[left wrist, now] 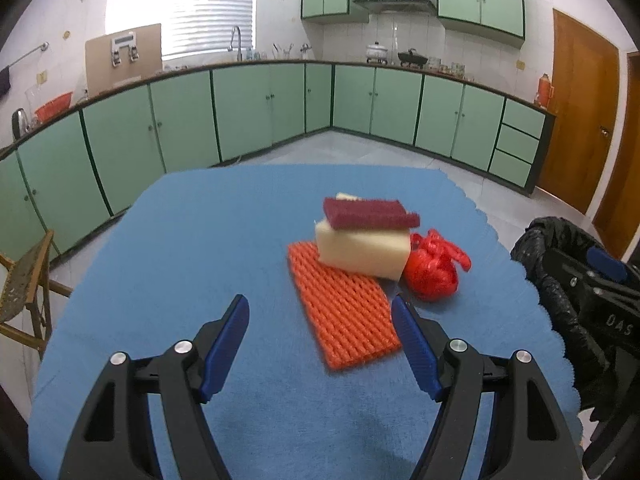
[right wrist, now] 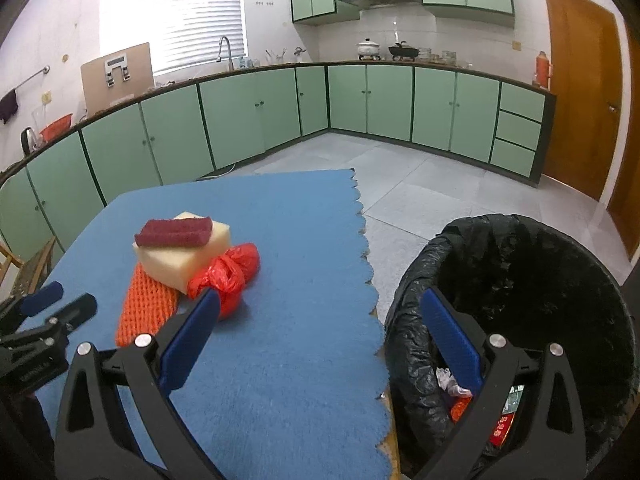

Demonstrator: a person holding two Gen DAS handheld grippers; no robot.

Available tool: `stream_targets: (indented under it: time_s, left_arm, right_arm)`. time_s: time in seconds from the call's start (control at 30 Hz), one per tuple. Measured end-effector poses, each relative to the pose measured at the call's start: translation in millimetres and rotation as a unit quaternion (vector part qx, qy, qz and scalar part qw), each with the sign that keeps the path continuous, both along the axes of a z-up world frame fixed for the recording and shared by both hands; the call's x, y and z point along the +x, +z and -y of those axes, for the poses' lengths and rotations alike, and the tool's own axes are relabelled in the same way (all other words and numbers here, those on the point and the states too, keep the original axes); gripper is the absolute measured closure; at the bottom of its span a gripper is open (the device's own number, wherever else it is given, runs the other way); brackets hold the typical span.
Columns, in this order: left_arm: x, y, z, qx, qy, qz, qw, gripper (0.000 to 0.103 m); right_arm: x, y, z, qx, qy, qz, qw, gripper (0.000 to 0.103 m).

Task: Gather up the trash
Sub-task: 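Move both grippers back over the remaining trash on the mat, then grasp the orange mesh net with the left gripper while the right grasps the red plastic bag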

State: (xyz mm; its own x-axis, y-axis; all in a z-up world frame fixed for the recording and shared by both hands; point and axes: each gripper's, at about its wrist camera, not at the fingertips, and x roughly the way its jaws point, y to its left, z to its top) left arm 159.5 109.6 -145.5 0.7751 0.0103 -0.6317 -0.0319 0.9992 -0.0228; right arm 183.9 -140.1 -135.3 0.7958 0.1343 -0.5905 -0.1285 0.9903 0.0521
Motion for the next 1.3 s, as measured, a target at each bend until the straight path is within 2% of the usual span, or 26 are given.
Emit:
stream_targets:
  time_s: [0.37, 0.47, 0.57, 0.63, 0.7, 0.97, 1.3]
  left_arm:
    - [27, -39, 4, 0.003, 0.008, -0.059, 0.9982, 0.032]
    - [32, -45, 1, -0.009, 0.001, -0.078, 0.9969, 0.043]
    - [34, -48, 0, -0.03, -0.017, -0.085, 0.9958, 0.062]
    - [33, -48, 3, -0.033, -0.027, -0.084, 0.9956, 0.081]
    - [31, -46, 5, -0.028, -0.031, -0.078, 0.9961, 0.09]
    - [18, -29, -19, -0.039, 0.003, -0.05, 0.998, 0.093]
    - [7, -13, -63, -0.016, 0.062, -0.02, 0.9978, 0.093]
  right_arm:
    - [12, -9, -2, -0.014, 0.014, -0.006, 1.0, 0.006]
    - [16, -11, -5, -0.017, 0.02, -0.007, 1.0, 0.006]
    - [20, -13, -9, -0.016, 0.023, -0.01, 1.0, 0.006]
    - [22, -14, -12, -0.018, 0.026, -0.012, 0.999, 0.006]
    - [23, -15, -16, -0.022, 0.031, -0.012, 0.999, 0.006]
    - [25, -13, -37, -0.027, 0.057, -0.009, 0.998, 0.006]
    - [36, -18, -72, -0.019, 0.079, -0.017, 0.997, 0.006]
